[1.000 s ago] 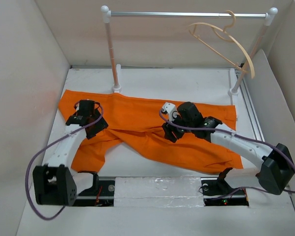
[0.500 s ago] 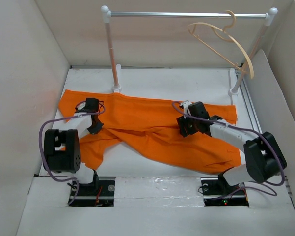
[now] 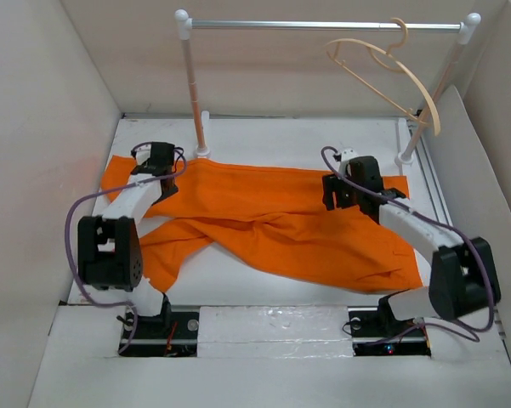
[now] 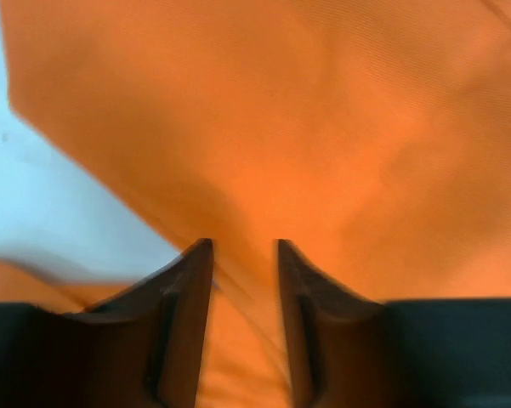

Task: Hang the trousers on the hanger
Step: Fold the trousers

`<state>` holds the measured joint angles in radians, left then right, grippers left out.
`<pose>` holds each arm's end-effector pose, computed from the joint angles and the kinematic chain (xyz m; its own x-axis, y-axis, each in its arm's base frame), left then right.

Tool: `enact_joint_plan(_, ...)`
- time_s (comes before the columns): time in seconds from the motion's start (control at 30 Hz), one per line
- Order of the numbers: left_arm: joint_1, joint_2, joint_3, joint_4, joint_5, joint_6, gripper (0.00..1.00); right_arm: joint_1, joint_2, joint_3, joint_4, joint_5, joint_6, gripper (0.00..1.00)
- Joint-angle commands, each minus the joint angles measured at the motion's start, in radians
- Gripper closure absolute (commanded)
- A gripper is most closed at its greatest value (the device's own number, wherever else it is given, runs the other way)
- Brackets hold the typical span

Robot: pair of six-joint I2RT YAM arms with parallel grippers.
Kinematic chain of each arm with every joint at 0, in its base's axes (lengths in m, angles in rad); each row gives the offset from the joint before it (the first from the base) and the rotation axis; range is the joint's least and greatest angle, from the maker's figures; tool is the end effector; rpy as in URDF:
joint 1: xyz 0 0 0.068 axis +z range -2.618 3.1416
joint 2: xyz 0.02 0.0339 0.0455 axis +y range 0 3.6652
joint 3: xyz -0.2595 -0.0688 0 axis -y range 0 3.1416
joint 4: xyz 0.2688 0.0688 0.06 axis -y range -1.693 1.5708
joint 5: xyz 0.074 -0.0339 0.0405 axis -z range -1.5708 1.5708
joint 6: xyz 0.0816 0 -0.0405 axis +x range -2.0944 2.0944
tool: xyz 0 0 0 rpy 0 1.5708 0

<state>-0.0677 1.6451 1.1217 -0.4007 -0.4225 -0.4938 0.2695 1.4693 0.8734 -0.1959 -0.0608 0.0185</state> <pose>0.3929 0.0069 0.1714 -0.6135 -0.3917 -0.6857 -0.5401 0.8416 0.0026 0.3448 0.1004 0.1598 -0.6915 -0.1718 -0.7016 -0.2942 0.9541 0.0562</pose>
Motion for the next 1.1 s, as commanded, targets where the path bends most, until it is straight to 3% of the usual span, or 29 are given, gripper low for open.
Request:
enact_joint_plan(0.0,0.008,-0.236,-0.057,-0.104,-0.019,-0.02,0.64,0.092,-0.198,-0.002,-0.06,-0.072,-0.08,0.27)
enact_joint_plan(0.07,0.063,-0.359,-0.173,-0.122,0.158,-0.098,0.51,0.173,-0.251,-0.043,-0.127,-0.085,-0.078,0.27)
enact_joint_plan(0.13,0.063,-0.405,-0.213,-0.141,0.172,-0.188,0.48,0.223,-0.271,-0.077,-0.128,-0.091,-0.075,0.32)
enact_joint_plan(0.17,0.072,-0.41,-0.227,-0.17,0.185,-0.24,0.39,0.246,-0.277,-0.092,-0.122,-0.096,-0.066,0.41)
enact_joint_plan(0.2,0.072,-0.413,-0.235,-0.217,0.195,-0.293,0.38,0.27,-0.283,-0.106,-0.111,-0.099,-0.063,0.52)
enact_joint_plan(0.23,0.072,-0.394,-0.243,-0.239,0.197,-0.342,0.37,0.308,-0.291,-0.134,-0.09,-0.103,-0.06,0.71)
enact_joint_plan(0.3,0.072,-0.358,-0.235,-0.302,0.171,-0.455,0.36,0.335,-0.296,-0.149,-0.077,-0.106,-0.063,0.77)
enact_joint_plan(0.37,0.072,-0.305,-0.23,-0.319,0.108,-0.526,0.35,0.344,-0.291,-0.151,-0.085,-0.111,-0.074,0.72)
enact_joint_plan(0.47,0.072,-0.258,-0.244,-0.314,0.085,-0.572,0.36,0.344,-0.296,-0.151,-0.089,-0.134,-0.098,0.49)
enact_joint_plan(0.53,0.072,-0.246,-0.263,-0.311,0.09,-0.62,0.37,0.344,-0.293,-0.149,-0.105,-0.137,-0.107,0.43)
enact_joint_plan(0.7,0.072,-0.296,-0.327,-0.312,0.116,-0.666,0.52,0.344,-0.3,-0.157,-0.119,-0.129,-0.117,0.42)
enact_joint_plan(0.83,0.072,-0.392,-0.427,-0.251,0.072,-0.687,0.53,0.335,-0.277,-0.148,-0.109,-0.132,-0.121,0.42)
enact_joint_plan(0.9,0.072,-0.404,-0.436,-0.199,0.044,-0.68,0.6,0.335,-0.271,-0.142,-0.112,-0.134,-0.121,0.42)
enact_joint_plan(0.97,0.082,-0.36,-0.413,-0.14,-0.002,-0.663,0.73,0.326,-0.279,-0.143,-0.12,-0.12,-0.12,0.42)
enact_joint_plan(1.03,0.082,-0.343,-0.389,-0.136,-0.033,-0.66,0.77,0.326,-0.283,-0.149,-0.129,-0.12,-0.121,0.41)
enact_joint_plan(1.07,0.082,-0.303,-0.375,-0.122,-0.045,-0.652,0.85,0.315,-0.285,-0.151,-0.137,-0.12,-0.123,0.4)
